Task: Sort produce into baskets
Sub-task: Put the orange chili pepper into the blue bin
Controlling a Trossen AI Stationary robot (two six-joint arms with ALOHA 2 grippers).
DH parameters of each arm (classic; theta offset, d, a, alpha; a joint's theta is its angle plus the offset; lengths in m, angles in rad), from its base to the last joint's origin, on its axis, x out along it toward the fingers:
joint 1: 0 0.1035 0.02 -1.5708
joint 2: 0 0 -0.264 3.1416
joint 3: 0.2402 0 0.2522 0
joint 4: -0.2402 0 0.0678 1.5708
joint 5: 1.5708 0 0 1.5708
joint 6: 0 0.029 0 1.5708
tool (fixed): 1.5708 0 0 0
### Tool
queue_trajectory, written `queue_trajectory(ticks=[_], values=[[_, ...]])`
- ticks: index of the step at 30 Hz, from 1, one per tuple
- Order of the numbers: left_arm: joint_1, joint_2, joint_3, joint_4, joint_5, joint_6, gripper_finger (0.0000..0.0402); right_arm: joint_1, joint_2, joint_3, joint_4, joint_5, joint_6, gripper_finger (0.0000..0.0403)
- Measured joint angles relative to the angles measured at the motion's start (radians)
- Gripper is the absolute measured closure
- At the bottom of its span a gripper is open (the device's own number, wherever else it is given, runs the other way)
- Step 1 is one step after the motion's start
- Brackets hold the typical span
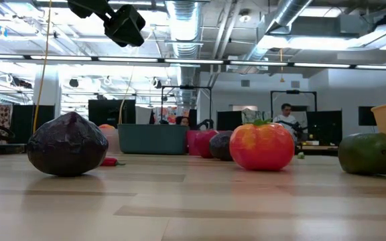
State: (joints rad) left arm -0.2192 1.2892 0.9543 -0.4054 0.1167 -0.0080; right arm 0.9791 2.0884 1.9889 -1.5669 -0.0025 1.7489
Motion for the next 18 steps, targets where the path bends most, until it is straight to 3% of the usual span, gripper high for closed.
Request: queue_trajectory(ticks=[10, 18], values=[[0.000, 0.000, 0.000, 0.000, 0.000, 0.049, 0.0088, -0.022, 0.000, 0.000, -0.004, -0.002, -0.035, 0.0038], [0.000, -0.013, 0.000, -0.009, 0.000, 0.103, 0.0088, -0.087, 0.001, 0.000, -0.004, -0.017, -0.199, 0.0026]])
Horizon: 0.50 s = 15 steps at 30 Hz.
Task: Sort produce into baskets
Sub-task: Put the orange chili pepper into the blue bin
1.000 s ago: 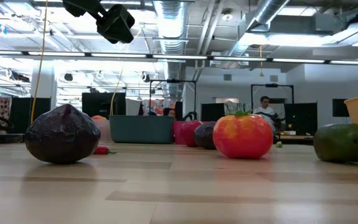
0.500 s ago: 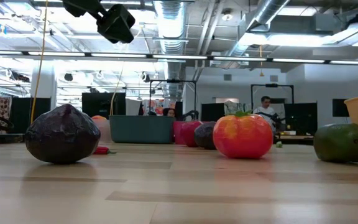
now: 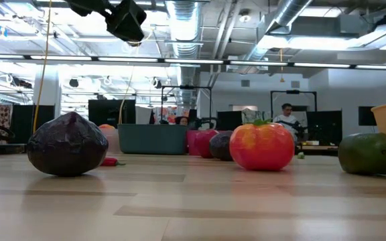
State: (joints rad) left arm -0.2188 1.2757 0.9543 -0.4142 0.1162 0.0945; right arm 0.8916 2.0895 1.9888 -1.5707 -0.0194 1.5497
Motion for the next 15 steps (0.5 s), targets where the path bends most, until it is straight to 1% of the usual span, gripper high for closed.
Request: queue_trajectory(ticks=[2, 6, 11, 15], values=[[0.002, -0.018, 0.000, -0.002, -0.011, 0.009, 0.0088, -0.017, 0.000, 0.000, 0.000, -0.017, -0.060, 0.0027], [0.009, -0.070, 0.000, -0.055, -0.074, 0.012, 0.0088, -0.048, 0.000, 0.000, -0.001, -0.022, -0.157, 0.0028], [0.035, -0.119, 0.000, -0.195, -0.130, -0.016, 0.0091, -0.083, 0.000, 0.000, -0.001, -0.023, -0.244, 0.0028], [0.074, -0.121, 0.000, -0.323, -0.164, -0.035, 0.0104, -0.112, 0.000, 0.000, -0.001, -0.004, -0.312, 0.0028]])
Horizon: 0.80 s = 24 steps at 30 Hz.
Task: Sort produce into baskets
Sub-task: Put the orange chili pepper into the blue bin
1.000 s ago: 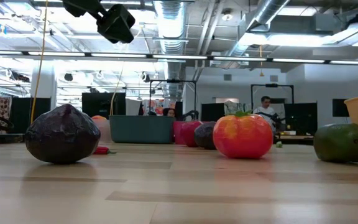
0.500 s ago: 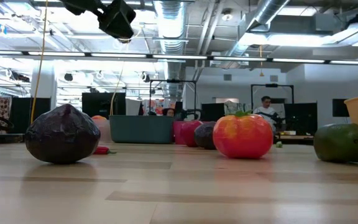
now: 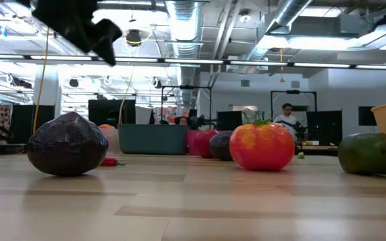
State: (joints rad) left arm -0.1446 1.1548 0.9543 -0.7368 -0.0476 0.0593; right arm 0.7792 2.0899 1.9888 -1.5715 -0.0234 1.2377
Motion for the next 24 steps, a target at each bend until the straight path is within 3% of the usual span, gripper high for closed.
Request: queue_trajectory(ticks=[10, 17, 24], values=[[0.114, 0.010, -0.078, -0.080, 0.005, 0.088, 0.0146, -0.070, 0.000, 0.000, 0.000, 0.134, -0.236, 0.0029], [0.155, 0.010, -0.190, -0.048, 0.014, 0.113, 0.0170, -0.115, 0.000, 0.000, 0.000, 0.206, -0.378, 0.0029], [0.169, 0.012, -0.305, 0.044, 0.015, 0.113, 0.0188, -0.159, 0.000, 0.000, 0.000, 0.209, -0.460, 0.0029]])
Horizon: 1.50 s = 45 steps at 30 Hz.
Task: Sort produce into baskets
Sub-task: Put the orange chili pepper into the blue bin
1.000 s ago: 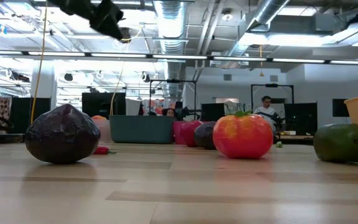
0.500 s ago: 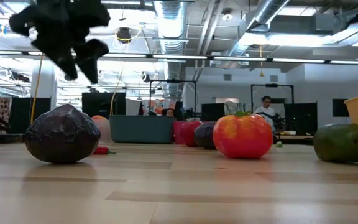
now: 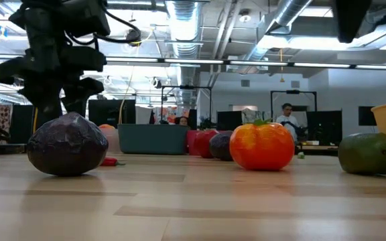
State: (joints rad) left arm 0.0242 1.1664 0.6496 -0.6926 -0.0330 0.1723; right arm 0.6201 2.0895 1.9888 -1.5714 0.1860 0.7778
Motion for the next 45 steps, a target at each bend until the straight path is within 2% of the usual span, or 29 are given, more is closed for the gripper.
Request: queue_trajectory(ticks=[5, 11, 16, 22, 26, 37, 45], values=[[0.000, 0.034, 0.000, 0.022, -0.003, 0.005, 0.0190, -0.025, 0.000, 0.000, 0.000, 0.000, -0.003, 0.0029], [0.000, 0.154, 0.001, 0.069, -0.007, 0.033, 0.0190, -0.034, 0.000, 0.000, 0.001, 0.000, -0.026, 0.0029], [0.000, 0.255, 0.001, 0.086, -0.062, 0.043, 0.0190, -0.034, 0.000, 0.000, 0.001, 0.000, -0.027, 0.0029], [0.000, 0.315, 0.009, 0.090, -0.058, 0.049, 0.0194, -0.034, 0.000, 0.000, 0.003, 0.000, -0.027, 0.0029], [0.000, 0.311, 0.008, 0.090, -0.053, 0.048, 0.0221, -0.034, 0.000, 0.000, 0.005, 0.000, -0.027, 0.0029], [-0.001, 0.298, 0.004, 0.092, -0.016, 0.025, 0.0337, -0.034, 0.000, 0.000, 0.005, 0.000, -0.027, 0.0029], [0.000, 0.303, 0.043, 0.074, -0.025, 0.027, 0.0384, -0.034, 0.000, 0.000, 0.005, 0.000, -0.027, 0.0029]])
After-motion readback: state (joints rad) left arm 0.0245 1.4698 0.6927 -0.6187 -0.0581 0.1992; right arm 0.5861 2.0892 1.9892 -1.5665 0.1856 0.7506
